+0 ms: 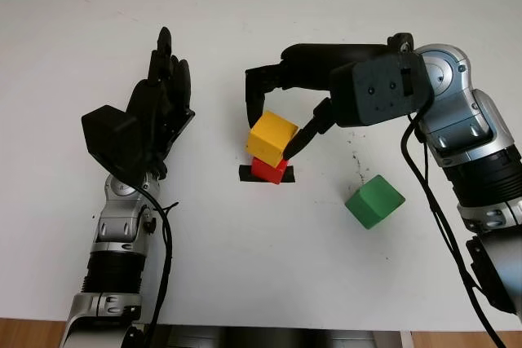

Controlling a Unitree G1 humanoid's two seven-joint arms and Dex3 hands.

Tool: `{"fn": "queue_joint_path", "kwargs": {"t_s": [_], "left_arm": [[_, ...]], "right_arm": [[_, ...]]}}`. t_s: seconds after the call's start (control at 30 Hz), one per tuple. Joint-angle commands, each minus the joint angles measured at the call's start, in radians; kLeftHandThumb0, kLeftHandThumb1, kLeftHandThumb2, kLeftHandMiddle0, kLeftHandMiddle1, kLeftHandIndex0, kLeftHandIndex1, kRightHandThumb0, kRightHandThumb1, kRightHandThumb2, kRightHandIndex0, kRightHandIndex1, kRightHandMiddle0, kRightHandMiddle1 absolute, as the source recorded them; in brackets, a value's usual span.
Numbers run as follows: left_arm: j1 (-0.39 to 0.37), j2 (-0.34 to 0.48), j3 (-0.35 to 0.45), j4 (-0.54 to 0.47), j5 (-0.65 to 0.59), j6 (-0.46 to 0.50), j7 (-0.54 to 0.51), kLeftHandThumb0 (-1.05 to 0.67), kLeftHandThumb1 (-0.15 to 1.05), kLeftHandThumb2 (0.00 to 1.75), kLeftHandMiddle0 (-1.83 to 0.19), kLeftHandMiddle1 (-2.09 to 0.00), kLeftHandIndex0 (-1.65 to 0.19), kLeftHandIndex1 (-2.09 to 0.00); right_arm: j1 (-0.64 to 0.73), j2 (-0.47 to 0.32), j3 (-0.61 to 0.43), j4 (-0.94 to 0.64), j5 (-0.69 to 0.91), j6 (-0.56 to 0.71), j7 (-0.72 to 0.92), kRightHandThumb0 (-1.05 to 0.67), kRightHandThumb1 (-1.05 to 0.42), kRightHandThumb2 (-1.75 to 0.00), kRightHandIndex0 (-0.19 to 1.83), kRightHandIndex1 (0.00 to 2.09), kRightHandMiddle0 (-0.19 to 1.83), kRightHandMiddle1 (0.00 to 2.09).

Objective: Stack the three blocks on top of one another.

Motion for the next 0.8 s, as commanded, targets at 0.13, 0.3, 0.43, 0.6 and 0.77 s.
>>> {"fn": "queue_joint_path", "kwargs": {"t_s": [0.13, 0.3, 0.43, 0.6, 0.77], "left_arm": [[0.023, -0.003, 0.000, -0.034, -0.001, 0.002, 0.002, -0.78, 1.05, 0.67, 0.17, -0.06, 0.17, -0.06], [0.028, -0.006, -0.002, -0.043, -0.003, 0.005, 0.002, -0.78, 1.05, 0.67, 0.18, -0.05, 0.17, -0.05], [0.029, -0.009, 0.000, -0.047, -0.006, 0.012, 0.002, -0.78, 1.05, 0.67, 0.18, -0.05, 0.18, -0.05], [0.028, -0.010, 0.001, -0.047, -0.005, 0.019, 0.003, -0.79, 1.05, 0.67, 0.18, -0.05, 0.17, -0.05], [0.026, -0.011, 0.000, -0.044, -0.002, 0.015, 0.005, -0.79, 1.05, 0.66, 0.18, -0.05, 0.17, -0.05]], "right_arm": [[0.010, -0.003, 0.006, -0.015, -0.017, 0.008, 0.002, -0.42, -1.00, -0.05, 0.33, 0.03, 0.25, 1.62], [0.012, -0.006, 0.000, -0.011, -0.016, 0.006, 0.008, -0.42, -1.00, -0.05, 0.33, 0.03, 0.26, 1.63], [0.003, -0.016, -0.001, -0.006, -0.021, -0.007, 0.015, -0.42, -1.00, -0.06, 0.33, 0.03, 0.26, 1.64], [-0.009, -0.026, -0.004, -0.001, -0.029, -0.006, 0.023, -0.42, -1.01, -0.06, 0.32, 0.03, 0.25, 1.62], [-0.010, -0.028, -0.007, 0.008, -0.025, -0.031, 0.019, -0.43, -1.00, -0.05, 0.33, 0.04, 0.26, 1.60]]}}
